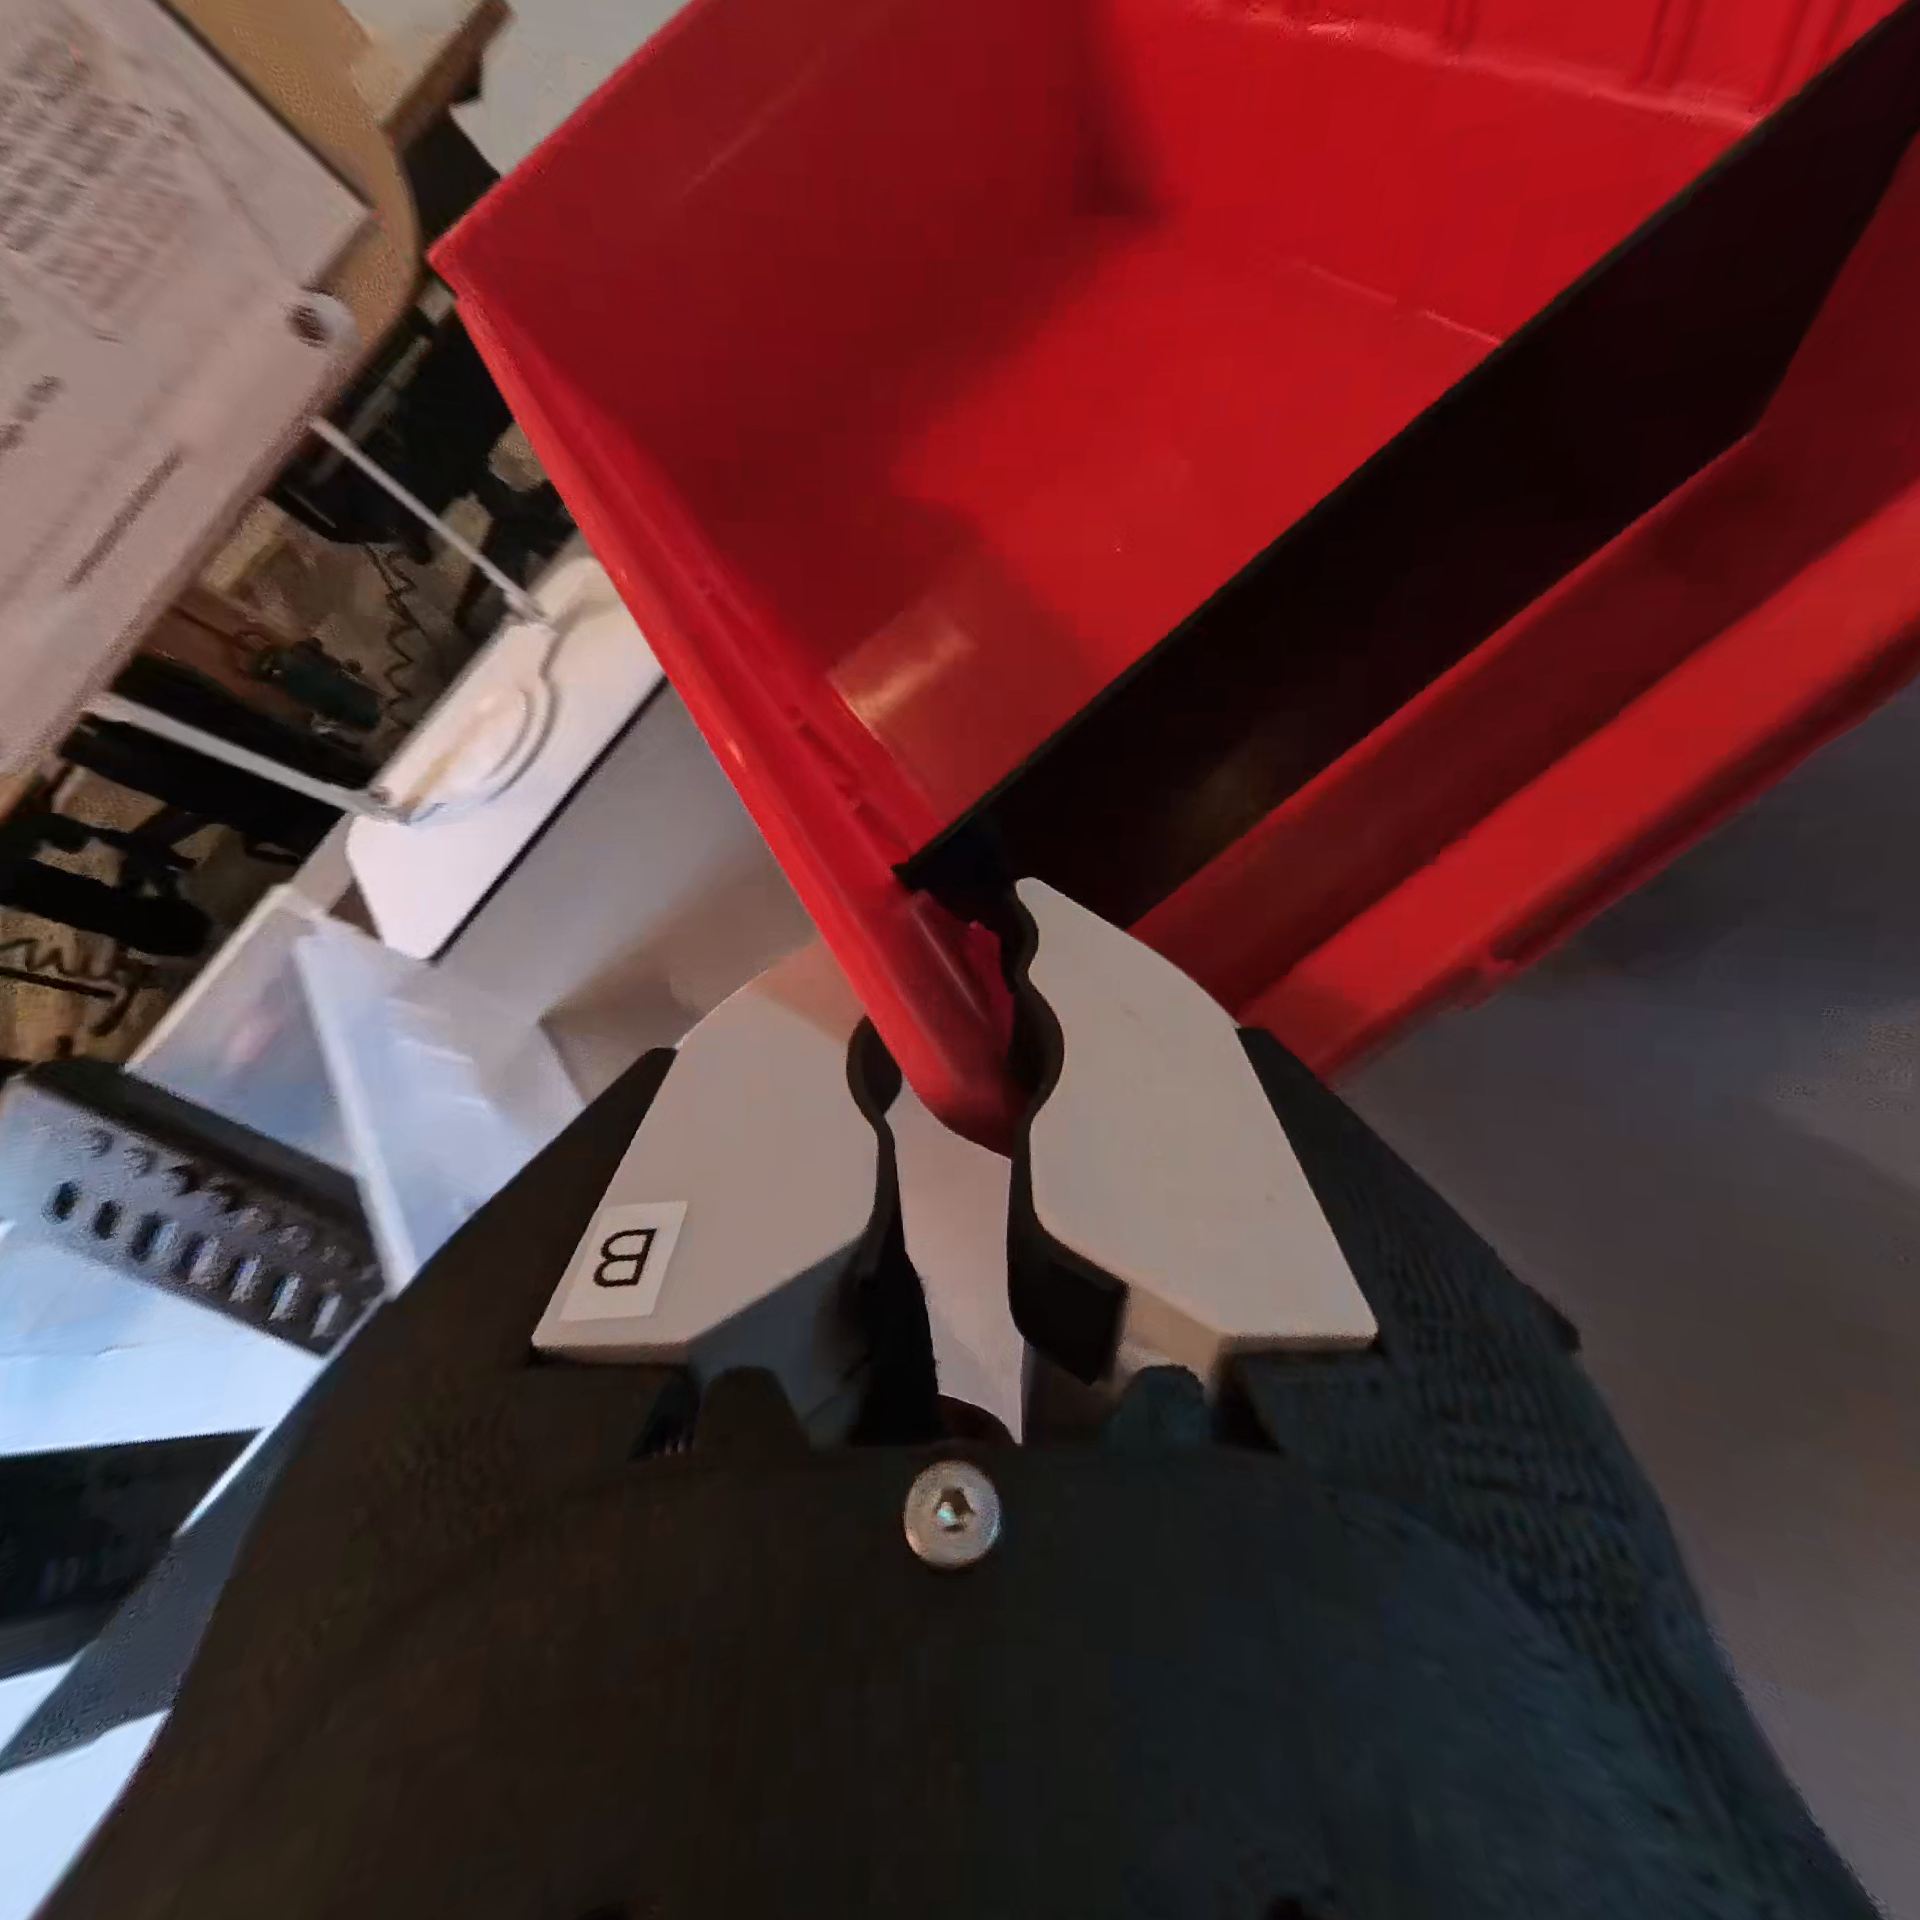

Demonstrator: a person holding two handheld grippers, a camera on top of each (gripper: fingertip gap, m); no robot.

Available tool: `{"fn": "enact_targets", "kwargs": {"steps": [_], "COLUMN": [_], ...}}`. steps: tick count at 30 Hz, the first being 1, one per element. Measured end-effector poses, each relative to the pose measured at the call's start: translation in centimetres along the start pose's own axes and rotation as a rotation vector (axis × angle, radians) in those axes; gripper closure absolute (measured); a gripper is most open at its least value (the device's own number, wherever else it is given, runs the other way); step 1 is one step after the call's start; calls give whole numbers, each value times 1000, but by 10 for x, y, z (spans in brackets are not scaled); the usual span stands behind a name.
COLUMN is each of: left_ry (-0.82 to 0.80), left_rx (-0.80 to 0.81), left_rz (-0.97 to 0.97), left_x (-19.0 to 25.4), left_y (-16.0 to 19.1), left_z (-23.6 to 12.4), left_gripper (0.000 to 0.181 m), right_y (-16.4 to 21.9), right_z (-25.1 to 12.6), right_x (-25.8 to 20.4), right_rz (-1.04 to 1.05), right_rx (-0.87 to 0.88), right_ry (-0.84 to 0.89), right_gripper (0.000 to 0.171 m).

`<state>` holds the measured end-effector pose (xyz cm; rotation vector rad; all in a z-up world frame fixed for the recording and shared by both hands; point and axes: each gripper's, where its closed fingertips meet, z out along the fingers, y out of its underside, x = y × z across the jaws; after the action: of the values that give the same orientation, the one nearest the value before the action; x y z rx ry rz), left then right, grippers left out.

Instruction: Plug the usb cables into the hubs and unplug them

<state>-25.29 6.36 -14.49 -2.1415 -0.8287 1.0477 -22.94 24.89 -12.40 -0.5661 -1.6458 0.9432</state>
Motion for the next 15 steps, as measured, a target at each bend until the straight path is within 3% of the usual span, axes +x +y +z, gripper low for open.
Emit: {"fn": "enact_targets", "kwargs": {"steps": [6, 9, 10, 15], "left_ry": [87, 105, 114, 242], "left_rx": [-42, -7, 28, 253], "left_rz": [-35, -80, -76, -56], "left_x": [31, 34, 34, 33], "left_y": [17, 16, 12, -10], "left_z": [25, 21, 12, -75], "left_gripper": [161, 152, 133, 117], "right_y": [35, 41, 40, 17], "right_z": [-1, -3, -6, -27], "right_x": [-3, -7, -5, 27], "right_rz": [-7, 51, 89, 227], "right_rx": [-113, -152, -149, -33], "right_ry": [-52, -136, -165, -200], "right_gripper": [159, 156, 150, 107]}}
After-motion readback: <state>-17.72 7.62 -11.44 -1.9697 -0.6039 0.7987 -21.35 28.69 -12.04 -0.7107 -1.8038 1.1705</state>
